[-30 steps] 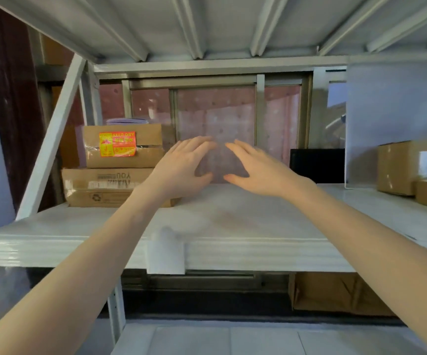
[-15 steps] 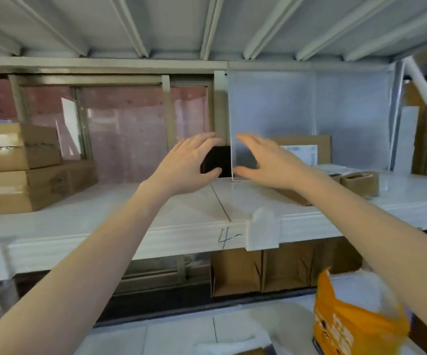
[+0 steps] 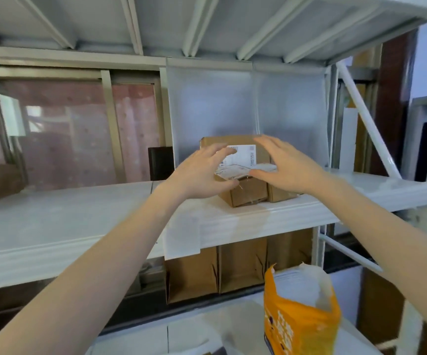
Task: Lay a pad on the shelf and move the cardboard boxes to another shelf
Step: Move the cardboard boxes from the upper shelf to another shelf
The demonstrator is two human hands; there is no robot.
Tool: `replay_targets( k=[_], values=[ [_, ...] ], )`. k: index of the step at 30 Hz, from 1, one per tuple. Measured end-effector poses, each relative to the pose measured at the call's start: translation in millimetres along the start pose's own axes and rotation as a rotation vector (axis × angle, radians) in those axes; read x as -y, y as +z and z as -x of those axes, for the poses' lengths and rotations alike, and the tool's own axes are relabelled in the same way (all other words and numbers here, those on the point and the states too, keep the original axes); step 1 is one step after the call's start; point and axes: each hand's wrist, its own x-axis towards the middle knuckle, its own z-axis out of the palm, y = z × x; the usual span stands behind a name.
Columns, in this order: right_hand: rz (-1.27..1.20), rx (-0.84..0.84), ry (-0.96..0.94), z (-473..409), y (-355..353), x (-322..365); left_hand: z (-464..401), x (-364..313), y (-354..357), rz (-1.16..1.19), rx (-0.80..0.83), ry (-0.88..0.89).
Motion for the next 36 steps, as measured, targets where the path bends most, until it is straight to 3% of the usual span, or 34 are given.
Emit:
replay_targets(
  k=[6, 11, 17, 27, 36],
  values=[
    [0.019, 0.050, 0.144, 10.3, 11.8, -33.1, -19.6, -21.9, 33.9, 0.021, 0.178, -0.184],
    [-0.014, 0.072, 0.250, 13.7, 27.7, -47.2, -28.5, -40.3, 52.8, -0.031, 0.081, -0.265],
    [-0.161, 0.096, 0.293, 16.3, 37.4, -55.0, -34.8, -45.6, 58.2, -0.066, 0.063, -0.223],
    [-0.224, -0.108, 0.252, 13.2, 30.9, -48.9, -32.1, -37.1, 50.3, 0.056, -0.031, -0.152],
    [-0.309, -0.291, 0.142, -7.9, 17.9, -1.5, -0.1, -4.1, -12.4, 0.029, -0.150, -0.186]
  ],
)
